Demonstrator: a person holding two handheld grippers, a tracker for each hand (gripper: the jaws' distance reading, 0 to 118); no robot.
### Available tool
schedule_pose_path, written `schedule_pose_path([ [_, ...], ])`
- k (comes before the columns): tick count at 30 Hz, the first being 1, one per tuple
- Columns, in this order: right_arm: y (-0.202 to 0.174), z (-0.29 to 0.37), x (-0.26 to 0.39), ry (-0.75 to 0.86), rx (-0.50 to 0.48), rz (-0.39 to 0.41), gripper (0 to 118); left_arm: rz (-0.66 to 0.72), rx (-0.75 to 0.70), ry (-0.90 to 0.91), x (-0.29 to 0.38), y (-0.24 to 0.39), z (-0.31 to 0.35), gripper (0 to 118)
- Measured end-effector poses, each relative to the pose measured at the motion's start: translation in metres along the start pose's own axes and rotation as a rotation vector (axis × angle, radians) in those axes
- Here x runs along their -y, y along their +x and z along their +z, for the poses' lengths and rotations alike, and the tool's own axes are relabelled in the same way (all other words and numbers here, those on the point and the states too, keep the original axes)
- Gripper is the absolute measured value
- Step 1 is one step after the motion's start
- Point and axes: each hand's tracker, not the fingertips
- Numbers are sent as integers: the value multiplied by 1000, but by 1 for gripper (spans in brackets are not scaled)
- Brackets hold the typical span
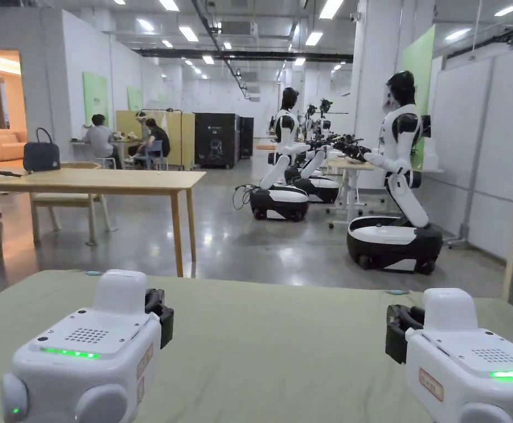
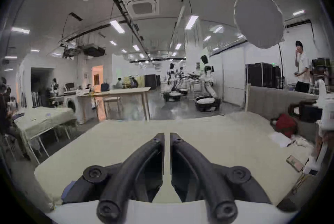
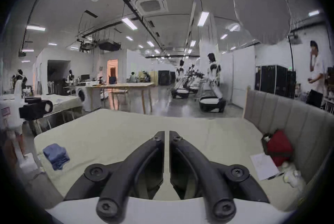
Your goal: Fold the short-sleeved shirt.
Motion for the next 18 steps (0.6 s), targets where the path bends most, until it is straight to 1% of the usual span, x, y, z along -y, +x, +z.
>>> schedule_pose_path([
  [1,1,6,3,16,22,-8,7,29,20,24,-1,3,6,5],
  [2,2,9,6,9,23,-1,7,65,30,31,1,3,10,5],
  [3,0,11,11,0,51,15,7,89,30,21,1,3,13,5],
  [4,-3,9,17,-18,79,45,7,76,31,12,1,4,15,5],
  [6,-5,9,23,-27,60,76,7,50,20,15,2,7,18,5],
  [7,-6,11,26,-21,53,77,7,43,14,23,3,8,20,5],
  [8,-7,11,28,-14,57,76,7,46,22,24,3,7,22,5],
  [9,-7,14,28,4,65,55,7,59,41,24,4,5,22,7],
  [11,-3,21,26,34,50,1,7,65,41,25,7,6,22,8],
  [15,1,28,17,64,71,2,7,51,38,35,7,9,22,9],
  [16,1,29,15,63,76,1,7,51,46,35,6,12,22,11],
  [17,1,30,14,62,77,2,7,49,49,35,6,14,22,15],
  [18,1,30,14,59,78,6,10,49,55,36,6,16,21,22],
])
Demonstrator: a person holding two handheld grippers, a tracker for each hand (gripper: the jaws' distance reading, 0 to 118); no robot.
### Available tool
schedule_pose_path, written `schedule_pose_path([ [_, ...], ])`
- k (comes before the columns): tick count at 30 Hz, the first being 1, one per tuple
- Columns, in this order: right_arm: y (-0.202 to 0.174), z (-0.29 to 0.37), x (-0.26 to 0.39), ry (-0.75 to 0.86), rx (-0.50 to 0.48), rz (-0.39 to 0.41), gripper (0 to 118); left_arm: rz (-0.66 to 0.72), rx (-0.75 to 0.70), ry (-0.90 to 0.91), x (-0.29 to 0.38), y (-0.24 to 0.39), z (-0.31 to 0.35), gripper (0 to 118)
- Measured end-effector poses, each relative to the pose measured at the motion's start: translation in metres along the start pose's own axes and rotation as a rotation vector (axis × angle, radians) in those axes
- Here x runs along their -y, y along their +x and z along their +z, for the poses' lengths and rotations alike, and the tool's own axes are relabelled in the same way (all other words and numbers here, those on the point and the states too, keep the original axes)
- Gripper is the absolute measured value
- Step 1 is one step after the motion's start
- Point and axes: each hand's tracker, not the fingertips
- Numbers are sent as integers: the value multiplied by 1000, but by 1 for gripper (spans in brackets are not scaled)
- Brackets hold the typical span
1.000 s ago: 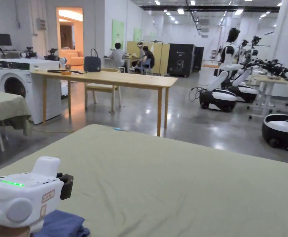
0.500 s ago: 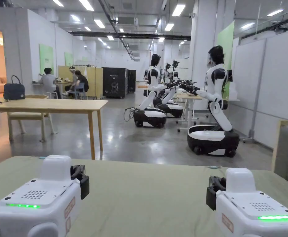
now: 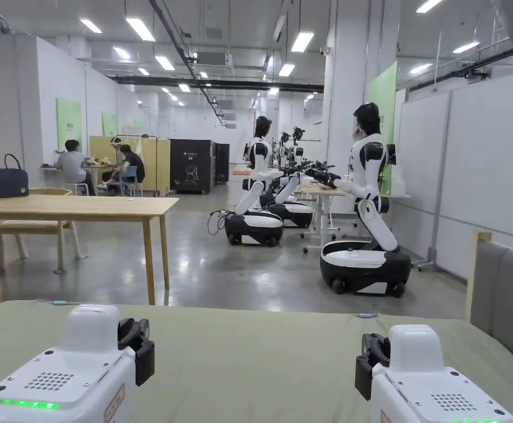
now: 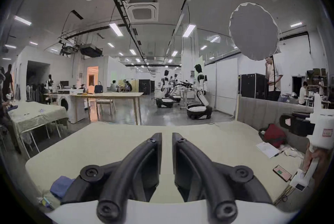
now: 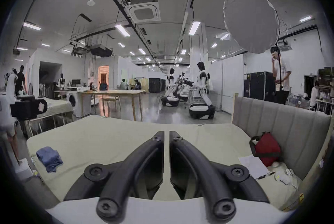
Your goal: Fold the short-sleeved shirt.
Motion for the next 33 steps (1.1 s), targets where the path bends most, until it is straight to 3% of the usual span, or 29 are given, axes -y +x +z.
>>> schedule_pose_path([
  [2,-2,0,1,-7,4,18,14,-2,17,5,0,4,-1,33],
  [4,-3,-1,4,-13,6,26,15,-4,24,6,1,8,-1,36],
  [5,-4,-1,4,-15,5,28,22,-8,27,5,1,9,-2,44],
  [7,-5,-1,4,-17,0,19,50,-12,32,6,1,12,-3,77],
  [9,-7,-2,5,-18,-8,12,89,-15,36,15,2,13,-2,99],
  [10,-9,-2,6,-16,-10,15,101,-18,36,17,2,13,-2,104],
  [12,-13,-4,6,-13,-1,36,113,-27,28,16,3,14,-3,117],
  [19,-23,-11,5,-33,29,75,118,-21,28,29,2,13,0,118],
  [27,-23,-8,-3,-94,-38,-46,118,-4,38,17,7,10,-1,118],
  [30,-29,-4,-6,-74,26,-65,118,-6,32,11,8,11,-1,118],
  [33,-30,1,-9,-63,27,-87,118,-5,37,5,9,12,-1,118],
])
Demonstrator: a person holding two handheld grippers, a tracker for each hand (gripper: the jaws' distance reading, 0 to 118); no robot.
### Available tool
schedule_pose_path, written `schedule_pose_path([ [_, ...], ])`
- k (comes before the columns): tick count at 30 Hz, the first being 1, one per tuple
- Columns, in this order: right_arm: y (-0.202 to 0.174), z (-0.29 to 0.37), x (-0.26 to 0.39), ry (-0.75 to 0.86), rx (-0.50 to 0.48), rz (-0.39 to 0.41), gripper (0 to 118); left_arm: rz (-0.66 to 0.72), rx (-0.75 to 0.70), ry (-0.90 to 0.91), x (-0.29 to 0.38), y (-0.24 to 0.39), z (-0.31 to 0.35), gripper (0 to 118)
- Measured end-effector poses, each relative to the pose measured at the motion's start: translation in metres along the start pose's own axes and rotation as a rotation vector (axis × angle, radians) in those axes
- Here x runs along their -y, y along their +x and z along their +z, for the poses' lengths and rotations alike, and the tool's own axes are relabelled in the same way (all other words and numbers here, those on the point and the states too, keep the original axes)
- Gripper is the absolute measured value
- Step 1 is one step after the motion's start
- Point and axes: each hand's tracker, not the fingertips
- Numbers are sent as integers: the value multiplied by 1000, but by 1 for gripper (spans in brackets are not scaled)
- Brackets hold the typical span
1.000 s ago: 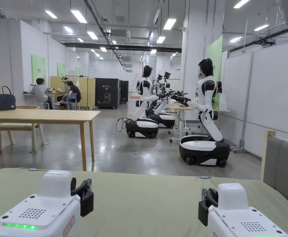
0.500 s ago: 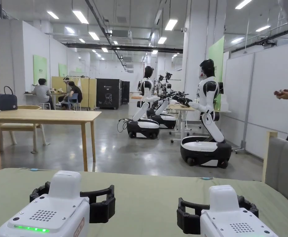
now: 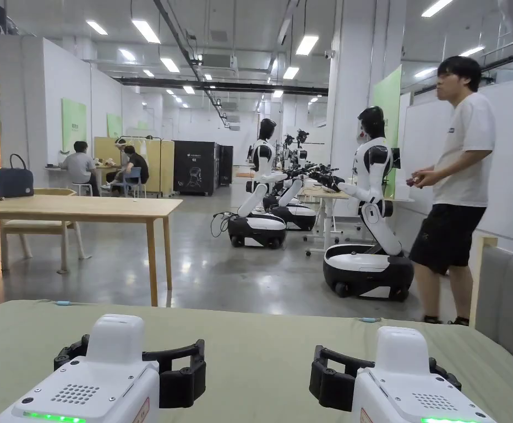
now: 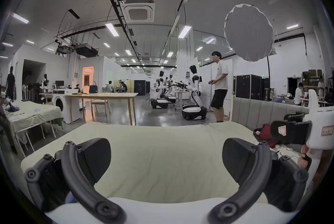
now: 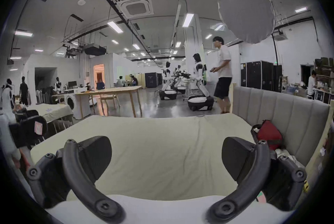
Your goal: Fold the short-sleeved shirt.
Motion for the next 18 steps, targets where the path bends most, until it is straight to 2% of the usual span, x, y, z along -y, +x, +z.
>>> schedule_pose_path([
  [3,2,3,-3,-17,-34,-35,118,-2,-2,-1,0,0,0,118],
  [8,6,3,-6,-19,-24,-77,118,6,1,-2,-2,0,0,118],
  [18,12,2,-6,-28,-22,-108,118,14,-4,2,-2,1,0,118],
])
